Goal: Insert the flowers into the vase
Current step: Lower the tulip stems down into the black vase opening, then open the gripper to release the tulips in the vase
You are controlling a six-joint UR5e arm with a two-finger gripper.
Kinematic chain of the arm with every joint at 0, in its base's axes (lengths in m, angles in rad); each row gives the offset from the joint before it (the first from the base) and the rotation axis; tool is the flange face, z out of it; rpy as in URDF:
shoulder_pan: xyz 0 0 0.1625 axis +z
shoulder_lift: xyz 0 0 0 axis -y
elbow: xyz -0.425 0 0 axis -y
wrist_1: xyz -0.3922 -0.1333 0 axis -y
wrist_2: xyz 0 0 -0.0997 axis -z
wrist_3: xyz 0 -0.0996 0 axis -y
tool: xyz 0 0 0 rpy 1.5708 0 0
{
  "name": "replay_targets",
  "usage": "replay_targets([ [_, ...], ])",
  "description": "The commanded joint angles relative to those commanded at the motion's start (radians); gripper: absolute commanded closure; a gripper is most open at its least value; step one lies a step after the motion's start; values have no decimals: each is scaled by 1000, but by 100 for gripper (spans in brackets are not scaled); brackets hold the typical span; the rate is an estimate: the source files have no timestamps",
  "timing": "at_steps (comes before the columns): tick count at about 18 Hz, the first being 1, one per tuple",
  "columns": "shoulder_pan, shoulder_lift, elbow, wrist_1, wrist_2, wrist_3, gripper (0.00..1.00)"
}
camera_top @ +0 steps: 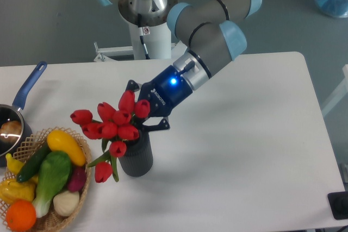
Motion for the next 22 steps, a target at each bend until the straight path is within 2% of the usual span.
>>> replay_targets([
  [2, 0, -8, 0, 0, 2, 2, 75],
  [7, 3, -17, -14, -2, 18, 6, 50],
  [10, 8, -17, -21, -2, 38, 6, 25],
  [12, 14, -15, -32, -2, 40, 5, 0],
  [17, 31, -11, -48, -3, 52, 6, 0],
  [22, 40, 15, -55, -3, 201, 8, 0],
])
